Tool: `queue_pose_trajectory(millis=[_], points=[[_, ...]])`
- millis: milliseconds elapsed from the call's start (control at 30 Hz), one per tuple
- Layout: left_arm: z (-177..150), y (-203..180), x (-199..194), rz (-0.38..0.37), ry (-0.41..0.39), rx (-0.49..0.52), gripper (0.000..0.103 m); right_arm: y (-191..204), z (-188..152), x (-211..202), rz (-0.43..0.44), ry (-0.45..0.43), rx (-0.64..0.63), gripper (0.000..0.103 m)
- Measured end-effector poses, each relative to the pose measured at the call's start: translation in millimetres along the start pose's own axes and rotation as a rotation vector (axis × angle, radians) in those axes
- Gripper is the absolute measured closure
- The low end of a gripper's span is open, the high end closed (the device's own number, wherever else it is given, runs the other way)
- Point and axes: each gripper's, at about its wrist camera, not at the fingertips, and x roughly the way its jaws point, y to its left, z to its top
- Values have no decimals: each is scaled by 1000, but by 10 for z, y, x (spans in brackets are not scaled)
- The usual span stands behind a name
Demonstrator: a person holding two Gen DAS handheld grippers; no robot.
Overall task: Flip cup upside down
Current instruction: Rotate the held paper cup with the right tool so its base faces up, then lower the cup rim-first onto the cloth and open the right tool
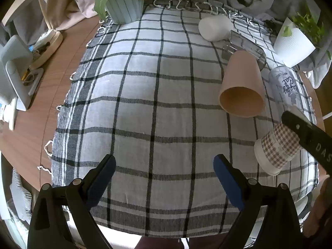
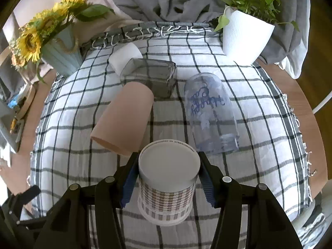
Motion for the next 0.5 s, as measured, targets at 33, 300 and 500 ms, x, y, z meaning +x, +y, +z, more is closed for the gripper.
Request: queue_pose_trajectory(millis=[33,300,500], points=[[-3,0,-9,3,-3,1,7,1,-13,-5,0,4,-5,48],[-32,3,-53,13,-9,9,7,13,-98,-40,2,35,-25,48],[-74,4,-48,17,4,14,7,25,-193,-47,12,72,-36,48]])
